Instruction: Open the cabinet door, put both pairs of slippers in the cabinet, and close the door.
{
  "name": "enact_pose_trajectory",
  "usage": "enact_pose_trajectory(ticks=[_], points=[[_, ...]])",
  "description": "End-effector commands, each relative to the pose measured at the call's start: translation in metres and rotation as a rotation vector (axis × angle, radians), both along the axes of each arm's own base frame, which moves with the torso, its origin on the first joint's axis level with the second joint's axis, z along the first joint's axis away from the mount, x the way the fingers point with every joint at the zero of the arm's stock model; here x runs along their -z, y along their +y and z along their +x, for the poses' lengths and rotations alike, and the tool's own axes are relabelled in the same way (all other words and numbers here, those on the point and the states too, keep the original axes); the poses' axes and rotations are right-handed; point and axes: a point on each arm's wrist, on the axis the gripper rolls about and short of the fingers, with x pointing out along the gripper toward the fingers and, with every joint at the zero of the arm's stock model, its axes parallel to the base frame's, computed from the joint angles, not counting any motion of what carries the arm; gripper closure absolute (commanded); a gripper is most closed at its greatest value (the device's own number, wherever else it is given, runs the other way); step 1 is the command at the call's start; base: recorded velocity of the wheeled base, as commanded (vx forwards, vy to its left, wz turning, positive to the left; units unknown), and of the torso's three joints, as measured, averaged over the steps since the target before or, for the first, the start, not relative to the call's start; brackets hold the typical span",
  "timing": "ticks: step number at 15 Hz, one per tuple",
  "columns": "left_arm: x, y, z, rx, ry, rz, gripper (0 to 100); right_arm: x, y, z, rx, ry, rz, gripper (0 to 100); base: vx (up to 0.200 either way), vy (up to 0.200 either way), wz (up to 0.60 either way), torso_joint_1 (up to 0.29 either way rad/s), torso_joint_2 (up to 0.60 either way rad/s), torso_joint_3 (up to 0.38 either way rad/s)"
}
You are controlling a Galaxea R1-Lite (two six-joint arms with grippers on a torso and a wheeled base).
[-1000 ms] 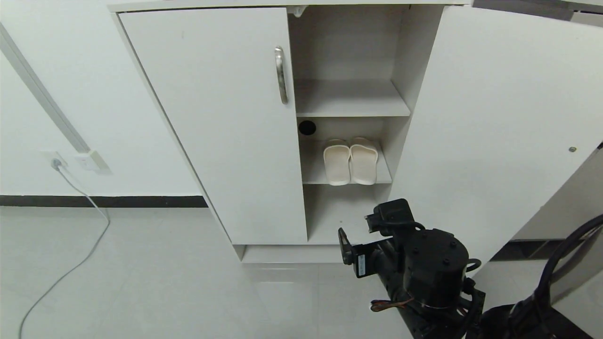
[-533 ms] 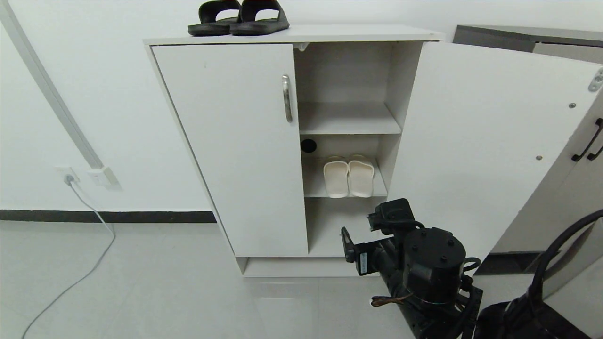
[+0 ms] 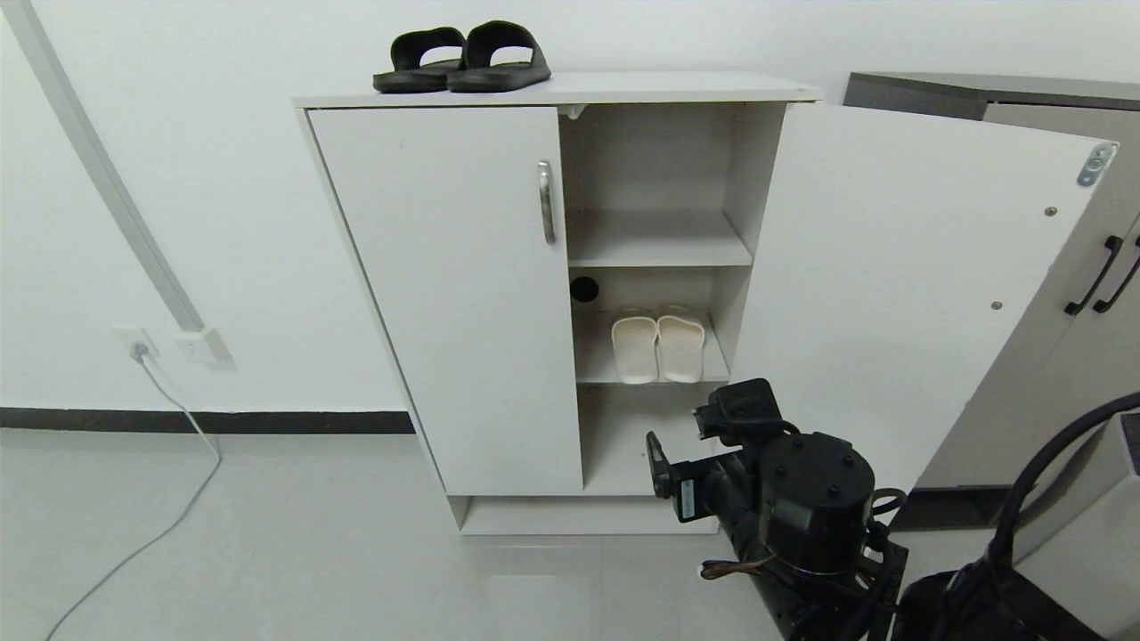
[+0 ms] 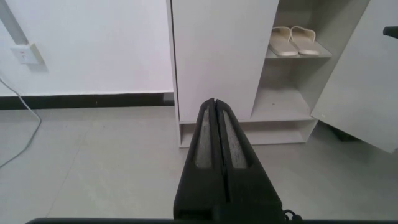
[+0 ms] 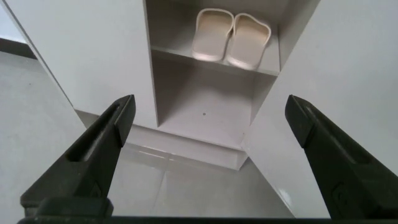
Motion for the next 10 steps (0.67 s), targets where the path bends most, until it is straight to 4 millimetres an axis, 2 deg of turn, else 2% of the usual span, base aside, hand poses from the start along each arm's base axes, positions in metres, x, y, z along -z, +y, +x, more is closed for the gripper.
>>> enact_pose_trajectory(ticks=[1,10], points=[[-0.0003,0.0000,0.0000,0.001,0.000,0.000,100,0.0006,-0.0001,0.0006,0.002,-0.001,0.000,0,0.000,0.200,0.00,0.007,0.01,-0.007],[-0.0003,0.0000,0.0000,-0.001,0.000,0.000,100,-0.0004,-0.0014,0.0016,0.006,-0.003,0.000,0,0.000,0.200,0.00,0.006,0.00,0.005]])
